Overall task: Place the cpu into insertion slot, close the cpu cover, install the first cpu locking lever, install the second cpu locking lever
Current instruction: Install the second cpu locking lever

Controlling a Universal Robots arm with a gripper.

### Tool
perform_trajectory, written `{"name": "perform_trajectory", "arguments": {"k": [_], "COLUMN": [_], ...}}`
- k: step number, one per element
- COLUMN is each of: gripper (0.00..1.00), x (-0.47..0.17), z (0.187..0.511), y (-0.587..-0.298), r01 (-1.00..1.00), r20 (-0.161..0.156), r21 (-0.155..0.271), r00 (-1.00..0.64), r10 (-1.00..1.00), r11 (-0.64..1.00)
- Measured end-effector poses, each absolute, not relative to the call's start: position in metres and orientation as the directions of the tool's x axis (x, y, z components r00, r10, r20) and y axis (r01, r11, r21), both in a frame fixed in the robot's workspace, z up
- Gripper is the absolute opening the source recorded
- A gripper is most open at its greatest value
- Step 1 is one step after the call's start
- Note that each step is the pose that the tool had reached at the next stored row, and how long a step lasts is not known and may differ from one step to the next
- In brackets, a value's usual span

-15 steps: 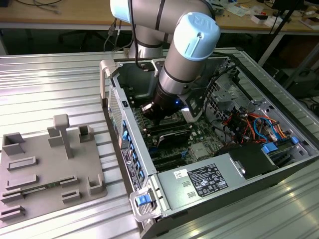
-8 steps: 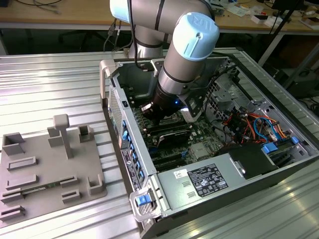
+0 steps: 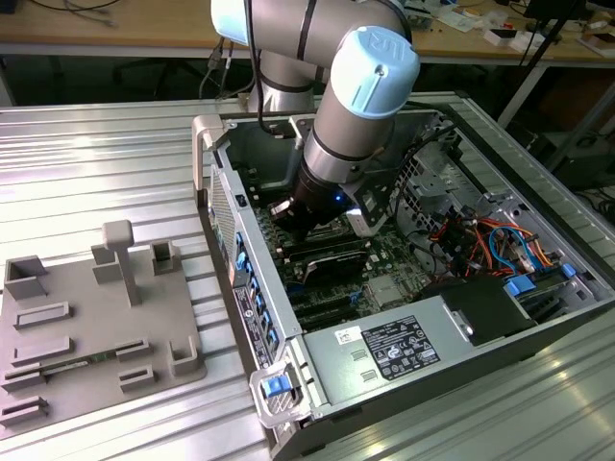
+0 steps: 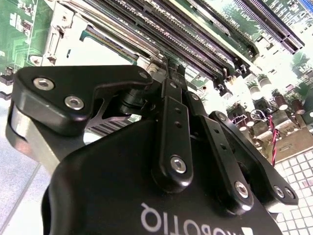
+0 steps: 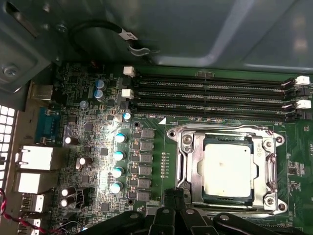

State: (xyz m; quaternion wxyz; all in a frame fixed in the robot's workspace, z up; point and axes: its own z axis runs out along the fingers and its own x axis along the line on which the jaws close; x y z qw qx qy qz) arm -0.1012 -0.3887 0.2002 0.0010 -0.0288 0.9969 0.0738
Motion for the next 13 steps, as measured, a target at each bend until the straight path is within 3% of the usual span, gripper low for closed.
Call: {"name": "perform_trajectory", "arguments": {"k": [13], "gripper": [0.11], "x": [-0.1011], "z": [0.2018], "y": [-0.3866], "r01": [-0.058], "r20": [-0.007], "r21": [0.137], "r00": [-0.998], "r10": [-0.057], "r11": [0.989]}}
